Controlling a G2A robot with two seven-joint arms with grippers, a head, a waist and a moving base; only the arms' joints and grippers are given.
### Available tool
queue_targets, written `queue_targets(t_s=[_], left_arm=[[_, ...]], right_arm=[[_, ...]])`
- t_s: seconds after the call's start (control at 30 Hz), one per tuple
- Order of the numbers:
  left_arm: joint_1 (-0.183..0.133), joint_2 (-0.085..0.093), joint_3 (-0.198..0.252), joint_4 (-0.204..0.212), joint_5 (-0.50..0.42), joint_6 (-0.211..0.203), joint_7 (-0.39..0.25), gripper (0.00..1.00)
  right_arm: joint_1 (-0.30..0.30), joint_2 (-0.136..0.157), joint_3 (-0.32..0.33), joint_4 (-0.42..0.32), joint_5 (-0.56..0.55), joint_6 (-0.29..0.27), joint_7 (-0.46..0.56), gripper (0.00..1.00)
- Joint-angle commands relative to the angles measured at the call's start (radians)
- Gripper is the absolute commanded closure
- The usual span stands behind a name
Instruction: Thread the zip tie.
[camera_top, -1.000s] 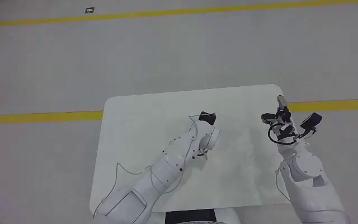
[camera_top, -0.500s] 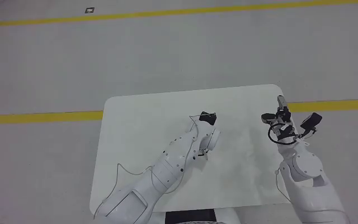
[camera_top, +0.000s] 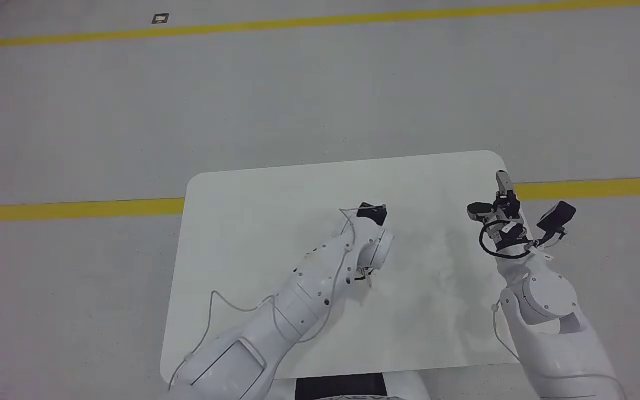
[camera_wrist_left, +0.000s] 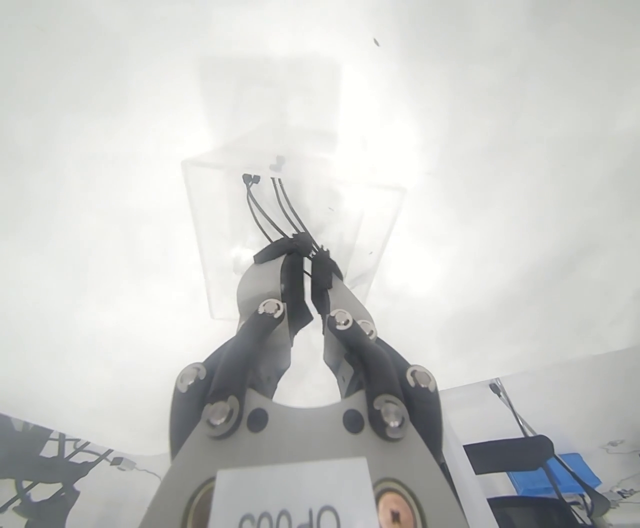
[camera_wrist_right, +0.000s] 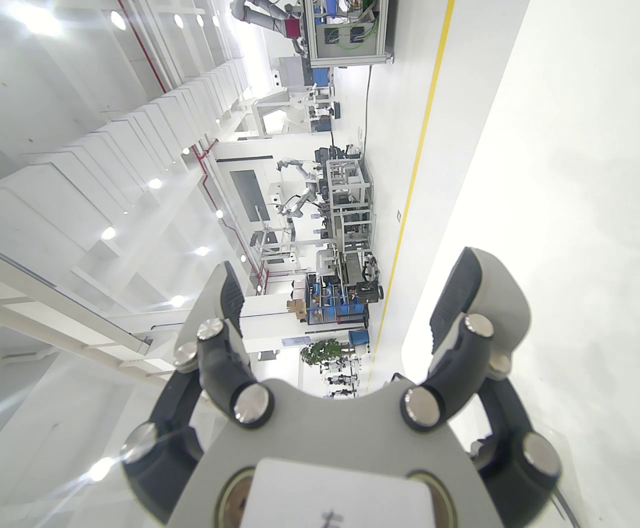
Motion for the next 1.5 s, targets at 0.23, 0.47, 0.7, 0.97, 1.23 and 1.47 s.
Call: queue_targets(t_s=[0.23, 0.47, 0.7, 0.97, 1.23, 1.47], left_arm=[[-0.032, -0.012, 0.016, 0.087, -0.044, -0.009, 0.043, 0.68], [-0.048, -0.017, 0.024, 0.108, -0.06, -0.004, 0.055, 0.71], [-0.057, -0.018, 0.029, 0.119, -0.071, -0.003, 0.062, 0.76], [-0.063, -0.018, 0.036, 0.12, -0.079, -0.002, 0.063, 0.79], [-0.056, -0.007, 0.035, 0.073, -0.058, 0.004, 0.029, 0.88], [-0.042, 0.0, 0.032, 0.067, -0.059, 0.0, 0.027, 0.92]], right_arm=[[0.0, 0.0, 0.0, 0.0, 0.0, 0.0, 0.0, 0.0], [0.0, 0.0, 0.0, 0.0, 0.0, 0.0, 0.0, 0.0], [0.0, 0.0, 0.0, 0.0, 0.0, 0.0, 0.0, 0.0], [0.0, 0.0, 0.0, 0.0, 0.0, 0.0, 0.0, 0.0], [0.0, 0.0, 0.0, 0.0, 0.0, 0.0, 0.0, 0.0], [0.0, 0.0, 0.0, 0.0, 0.0, 0.0, 0.0, 0.0]])
